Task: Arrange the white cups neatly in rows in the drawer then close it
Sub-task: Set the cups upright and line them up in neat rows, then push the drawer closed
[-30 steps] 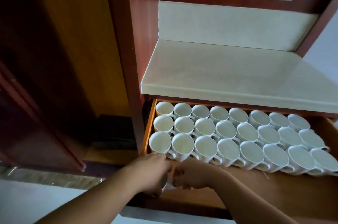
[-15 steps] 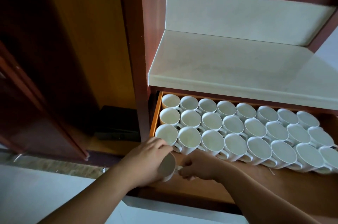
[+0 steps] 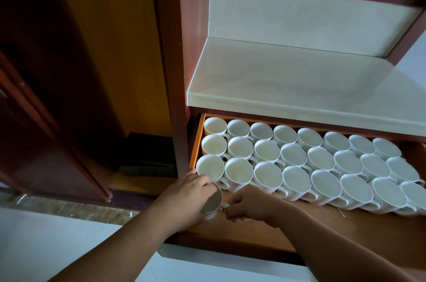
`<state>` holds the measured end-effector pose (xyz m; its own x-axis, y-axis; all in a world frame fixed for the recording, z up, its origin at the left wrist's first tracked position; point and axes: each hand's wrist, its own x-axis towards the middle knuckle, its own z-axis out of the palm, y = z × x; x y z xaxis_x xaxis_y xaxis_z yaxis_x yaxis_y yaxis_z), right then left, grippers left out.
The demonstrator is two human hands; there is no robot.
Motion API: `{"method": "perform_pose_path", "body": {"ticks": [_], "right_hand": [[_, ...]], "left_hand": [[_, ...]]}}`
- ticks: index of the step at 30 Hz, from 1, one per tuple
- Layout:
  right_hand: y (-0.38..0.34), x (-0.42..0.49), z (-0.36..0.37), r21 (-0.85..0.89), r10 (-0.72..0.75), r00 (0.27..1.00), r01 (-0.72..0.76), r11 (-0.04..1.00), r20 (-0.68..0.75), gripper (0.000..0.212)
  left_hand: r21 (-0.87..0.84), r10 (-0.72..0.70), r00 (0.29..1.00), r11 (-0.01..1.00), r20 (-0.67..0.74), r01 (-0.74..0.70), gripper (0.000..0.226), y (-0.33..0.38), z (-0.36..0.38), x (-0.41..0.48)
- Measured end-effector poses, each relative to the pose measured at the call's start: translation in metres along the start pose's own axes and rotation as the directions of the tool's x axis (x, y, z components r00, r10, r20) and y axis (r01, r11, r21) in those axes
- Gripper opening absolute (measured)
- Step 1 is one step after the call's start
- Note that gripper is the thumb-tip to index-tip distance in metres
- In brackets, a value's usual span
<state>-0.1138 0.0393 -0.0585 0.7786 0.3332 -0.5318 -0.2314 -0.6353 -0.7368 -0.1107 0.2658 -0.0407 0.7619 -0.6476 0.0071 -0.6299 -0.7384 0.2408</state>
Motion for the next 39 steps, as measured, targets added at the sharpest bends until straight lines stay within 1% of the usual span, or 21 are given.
{"method": "perform_pose_path", "body": {"ticks": [4,8,10,12,14,15,16,18,20,23,25,27,29,31,33,35,37,39], "right_hand": [[0.0,0.0,0.001,0.033,0.002,1.0,-0.002,0.999,0.0,0.019],[-0.002,-0.002,0.0,0.022,0.011,1.0,-0.011,1.0,0.01,0.014],[-0.004,-0.004,0.0,0.007,0.004,1.0,-0.004,1.0,0.013,0.013],[-0.005,-0.008,0.0,-0.023,0.006,1.0,-0.006,1.0,0.005,0.005],[-0.005,-0.014,-0.004,-0.06,0.006,0.999,-0.009,0.998,-0.054,0.027],[-0.005,-0.02,-0.009,-0.108,0.005,0.995,-0.016,0.994,-0.101,0.034],[-0.004,-0.027,-0.016,-0.175,-0.012,0.988,-0.016,0.984,-0.156,0.036],[0.002,-0.052,-0.033,-0.297,-0.041,0.967,-0.037,0.954,-0.25,0.03],[0.016,-0.086,-0.052,-0.363,-0.052,0.945,-0.073,0.929,-0.323,0.028],[0.049,-0.142,-0.076,-0.419,-0.024,0.914,-0.163,0.893,-0.406,0.022],[0.075,-0.177,-0.089,-0.456,-0.009,0.887,-0.228,0.861,-0.461,0.019],[0.101,-0.21,-0.098,-0.482,-0.006,0.852,-0.29,0.827,-0.524,0.022],[0.126,-0.237,-0.103,-0.486,-0.013,0.814,-0.334,0.807,-0.581,0.027],[0.148,-0.257,-0.104,-0.478,-0.042,0.782,-0.337,0.811,-0.622,0.037],[0.168,-0.27,-0.1,-0.502,-0.112,0.764,-0.298,0.812,-0.635,0.051],[0.185,-0.273,-0.091,-0.583,-0.229,0.734,-0.27,0.766,-0.64,0.06],[0.198,-0.269,-0.083,-0.66,-0.346,0.67,-0.289,0.693,-0.657,0.064],[0.205,-0.263,-0.08,-0.693,-0.432,0.605,-0.297,0.657,-0.669,0.064]], "left_hand": [[0.017,0.01,1.0,1.0,0.028,-0.01,0.041,0.002,-0.003,0.001],[0.031,0.031,0.998,0.999,0.05,-0.033,0.041,0.002,-0.002,0.003],[0.011,0.027,0.998,1.0,0.063,-0.028,0.04,0.002,-0.003,0.002],[-0.045,-0.003,0.998,0.999,0.061,0.006,0.037,0.003,-0.006,0.0],[-0.146,-0.088,0.995,0.985,0.05,0.094,0.029,0.006,-0.014,-0.005],[-0.203,-0.143,0.989,0.968,0.037,0.147,0.026,0.01,-0.019,-0.009],[-0.252,-0.188,0.982,0.949,0.021,0.187,0.026,0.016,-0.023,-0.015],[-0.309,-0.246,0.969,0.923,-0.018,0.229,0.028,0.033,-0.027,-0.028],[-0.326,-0.288,0.955,0.911,-0.064,0.253,0.026,0.056,-0.026,-0.041],[-0.329,-0.321,0.942,0.904,-0.102,0.273,0.024,0.093,-0.019,-0.048],[-0.32,-0.325,0.938,0.907,-0.123,0.272,0.026,0.119,-0.013,-0.044],[-0.301,-0.326,0.937,0.913,-0.13,0.276,0.03,0.145,-0.006,-0.036],[-0.224,-0.324,0.932,0.932,-0.159,0.286,0.037,0.167,0.001,-0.028],[-0.114,-0.327,0.915,0.945,-0.238,0.307,0.047,0.18,0.011,-0.021],[0.008,-0.289,0.896,0.951,-0.337,0.31,0.054,0.186,0.023,-0.017],[0.079,-0.25,0.878,0.948,-0.409,0.307,0.052,0.189,0.033,-0.016],[0.101,-0.248,0.856,0.94,-0.454,0.326,0.05,0.19,0.039,-0.015],[0.116,-0.26,0.836,0.927,-0.484,0.356,0.049,0.191,0.042,-0.014]]}}
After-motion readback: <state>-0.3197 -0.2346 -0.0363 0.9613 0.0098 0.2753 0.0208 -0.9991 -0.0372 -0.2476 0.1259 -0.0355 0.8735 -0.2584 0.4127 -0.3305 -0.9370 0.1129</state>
